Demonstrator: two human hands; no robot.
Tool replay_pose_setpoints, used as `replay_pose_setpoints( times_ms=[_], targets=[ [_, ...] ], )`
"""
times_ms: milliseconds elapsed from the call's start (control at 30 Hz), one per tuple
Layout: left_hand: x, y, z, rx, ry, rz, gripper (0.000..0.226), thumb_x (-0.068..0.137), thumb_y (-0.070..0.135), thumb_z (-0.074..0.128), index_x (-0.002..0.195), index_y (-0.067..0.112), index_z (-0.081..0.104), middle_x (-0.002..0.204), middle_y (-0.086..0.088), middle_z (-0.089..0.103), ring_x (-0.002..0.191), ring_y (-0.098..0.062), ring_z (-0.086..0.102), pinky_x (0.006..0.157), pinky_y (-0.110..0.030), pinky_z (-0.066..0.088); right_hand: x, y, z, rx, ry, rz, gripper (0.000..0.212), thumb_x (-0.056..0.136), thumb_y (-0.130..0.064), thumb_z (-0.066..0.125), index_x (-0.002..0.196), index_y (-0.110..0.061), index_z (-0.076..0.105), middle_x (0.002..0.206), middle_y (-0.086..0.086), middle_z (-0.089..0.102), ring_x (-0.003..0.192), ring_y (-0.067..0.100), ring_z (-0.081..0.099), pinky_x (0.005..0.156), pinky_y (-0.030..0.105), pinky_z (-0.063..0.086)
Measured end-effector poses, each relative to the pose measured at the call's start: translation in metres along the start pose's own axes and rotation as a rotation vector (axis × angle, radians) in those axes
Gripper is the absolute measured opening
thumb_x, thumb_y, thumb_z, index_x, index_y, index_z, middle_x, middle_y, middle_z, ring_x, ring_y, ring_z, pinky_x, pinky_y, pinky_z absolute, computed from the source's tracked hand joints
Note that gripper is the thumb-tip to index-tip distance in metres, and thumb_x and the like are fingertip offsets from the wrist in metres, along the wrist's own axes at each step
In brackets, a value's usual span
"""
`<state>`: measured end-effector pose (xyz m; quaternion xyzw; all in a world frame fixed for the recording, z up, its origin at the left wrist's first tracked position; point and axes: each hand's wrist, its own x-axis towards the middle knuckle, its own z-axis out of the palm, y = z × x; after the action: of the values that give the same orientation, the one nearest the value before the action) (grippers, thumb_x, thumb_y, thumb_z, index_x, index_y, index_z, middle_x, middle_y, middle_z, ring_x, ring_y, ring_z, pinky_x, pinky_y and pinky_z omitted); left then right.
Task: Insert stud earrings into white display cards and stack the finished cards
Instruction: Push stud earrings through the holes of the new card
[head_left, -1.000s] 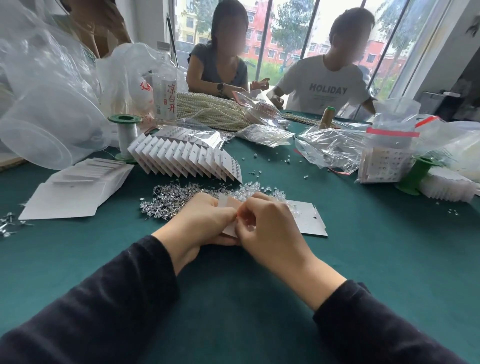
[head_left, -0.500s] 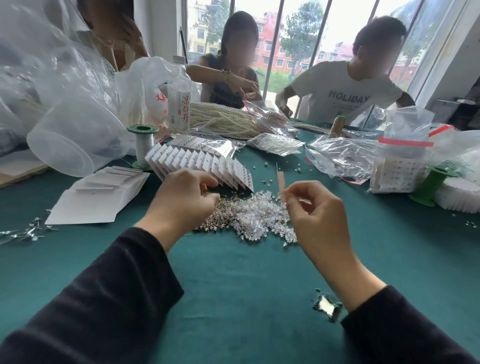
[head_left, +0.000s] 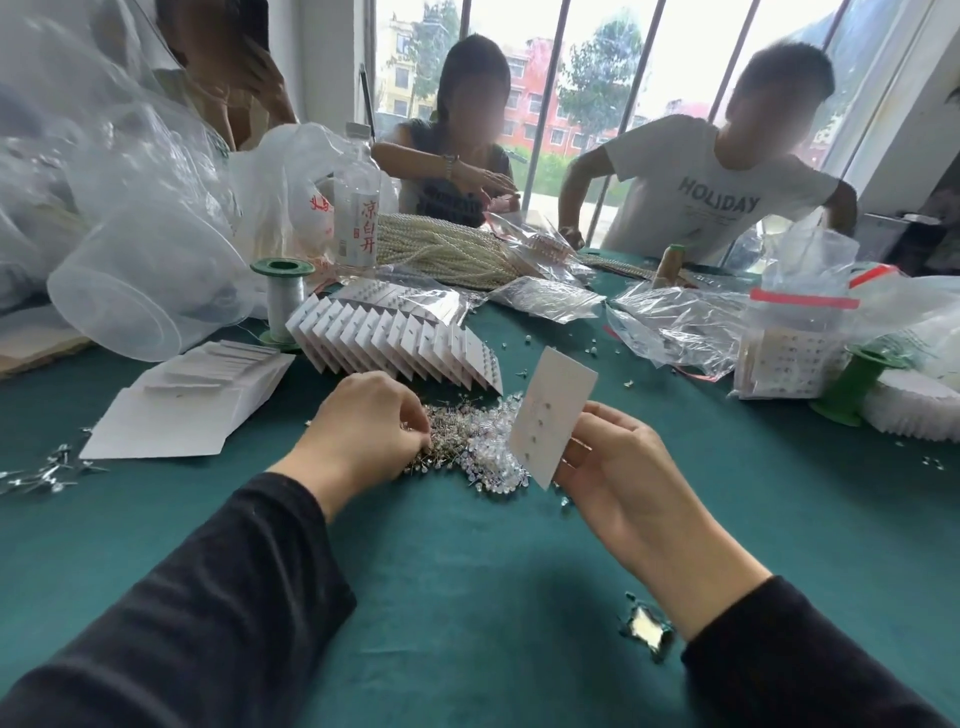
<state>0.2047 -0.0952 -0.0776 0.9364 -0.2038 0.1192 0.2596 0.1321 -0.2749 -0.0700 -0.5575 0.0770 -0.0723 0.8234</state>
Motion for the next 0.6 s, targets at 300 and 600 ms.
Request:
replay_pose_setpoints(
  times_ms=[300,600],
  targets=[
    [0.002,0.001,-0.003,-0.189,0.018,-0.040,0.013,0.083,0.025,0.065,0.076,0.013,0.066,0.068,0.008,0.059,0.059,0.000,0.049,0.054,-0.012,0.034,0.001,0.000,-0.001,0.116,-0.072,0.111,0.019,0.080,-0.001,0.055,0.097,0.001,0.065,0.081,0.011,0.069,0.068,0.021,0.066,0.060,0.029,0.058],
    [-0.010,0.040,-0.002,-0.650,-0.039,0.030,0.007,0.085,0.018,0.062,0.078,0.017,0.062,0.069,0.002,0.061,0.051,-0.001,0.050,0.049,-0.009,0.043,-0.002,0.003,0.001,0.177,-0.226,0.221,0.022,0.064,-0.008,0.060,0.082,-0.003,0.073,0.084,0.013,0.070,0.072,0.023,0.068,0.069,0.034,0.058]
  ],
)
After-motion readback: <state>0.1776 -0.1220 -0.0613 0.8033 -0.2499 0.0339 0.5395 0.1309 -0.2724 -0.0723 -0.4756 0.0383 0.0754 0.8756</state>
